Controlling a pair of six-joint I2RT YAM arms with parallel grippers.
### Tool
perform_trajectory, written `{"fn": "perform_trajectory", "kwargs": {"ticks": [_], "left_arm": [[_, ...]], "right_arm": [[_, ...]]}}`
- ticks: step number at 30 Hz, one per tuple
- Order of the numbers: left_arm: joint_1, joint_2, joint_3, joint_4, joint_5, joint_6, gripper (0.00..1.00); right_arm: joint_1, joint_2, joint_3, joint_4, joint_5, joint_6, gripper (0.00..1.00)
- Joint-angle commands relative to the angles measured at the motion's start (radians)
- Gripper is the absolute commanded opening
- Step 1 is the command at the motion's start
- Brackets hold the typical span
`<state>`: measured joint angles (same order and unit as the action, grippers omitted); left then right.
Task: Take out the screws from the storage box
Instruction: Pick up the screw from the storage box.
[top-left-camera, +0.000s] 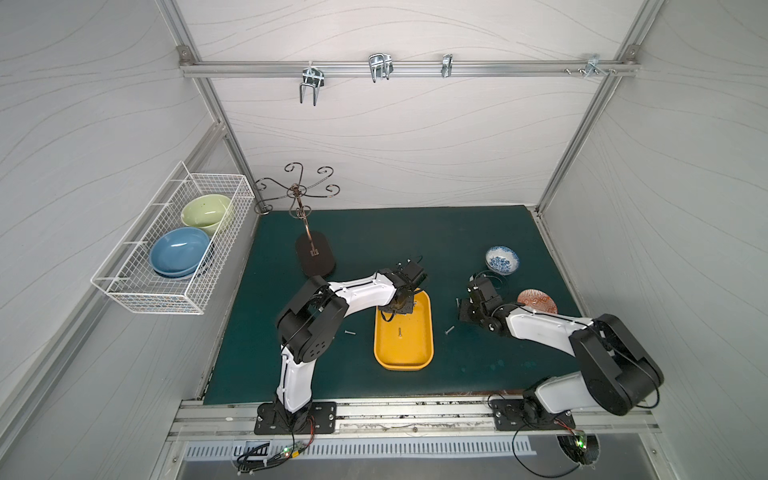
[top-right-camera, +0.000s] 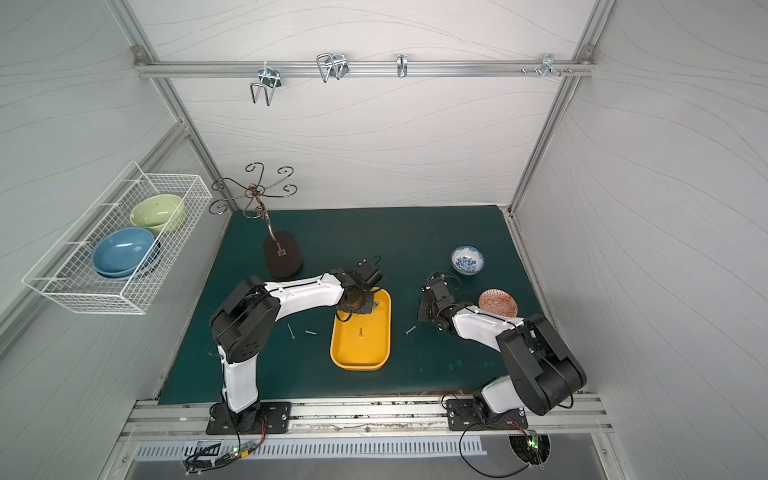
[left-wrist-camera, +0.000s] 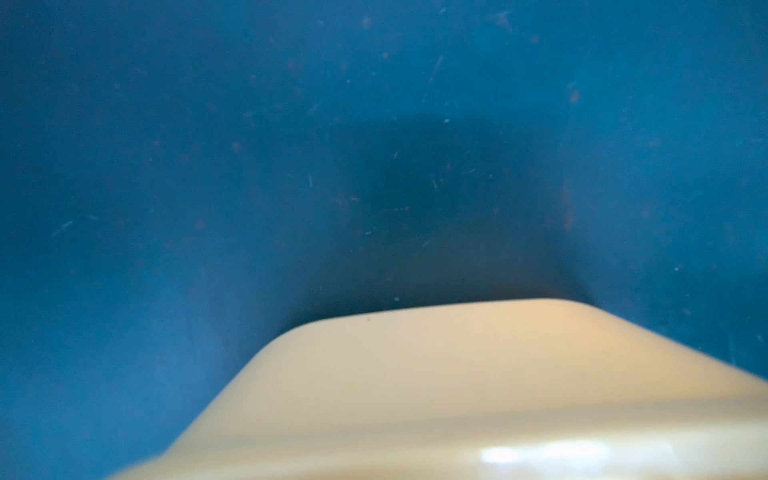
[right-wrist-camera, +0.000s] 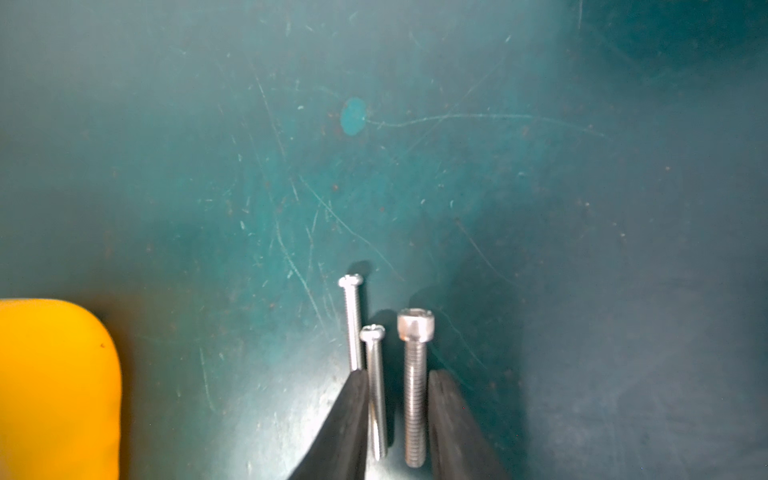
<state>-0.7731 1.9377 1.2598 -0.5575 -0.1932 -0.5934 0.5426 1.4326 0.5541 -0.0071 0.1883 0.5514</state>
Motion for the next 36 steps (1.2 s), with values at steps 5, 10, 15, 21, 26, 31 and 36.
{"fn": "perform_trajectory", "kwargs": {"ticks": [5,10,15,21,26,31,36], "left_arm": [[0.002,0.006,-0.037,-0.011,0.026,0.012,0.11],[0.003,0.006,-0.042,-0.006,0.031,0.007,0.0],[0.002,-0.025,-0.046,0.007,0.046,0.022,0.0],[0.003,-0.174,-0.119,0.054,0.054,0.044,0.0],[0.002,-0.36,-0.229,0.106,0.051,0.039,0.0],[0.003,-0.529,-0.329,0.15,0.034,0.021,0.0],[0.003,-0.641,-0.417,0.151,-0.046,-0.02,0.0]], "right_arm": [[-0.004,0.022,0.009,-0.019,-0.016,-0.006,0.29],[-0.004,0.014,0.006,-0.02,-0.013,-0.004,0.29],[-0.005,-0.036,0.015,-0.025,-0.005,-0.016,0.39],[0.0,-0.15,0.045,-0.054,0.024,-0.064,0.45],[0.052,-0.224,0.033,-0.041,0.045,-0.098,0.48],[0.191,-0.249,0.074,-0.084,0.135,-0.119,0.47],[0.329,-0.254,0.116,-0.113,0.212,-0.114,0.48]]}}
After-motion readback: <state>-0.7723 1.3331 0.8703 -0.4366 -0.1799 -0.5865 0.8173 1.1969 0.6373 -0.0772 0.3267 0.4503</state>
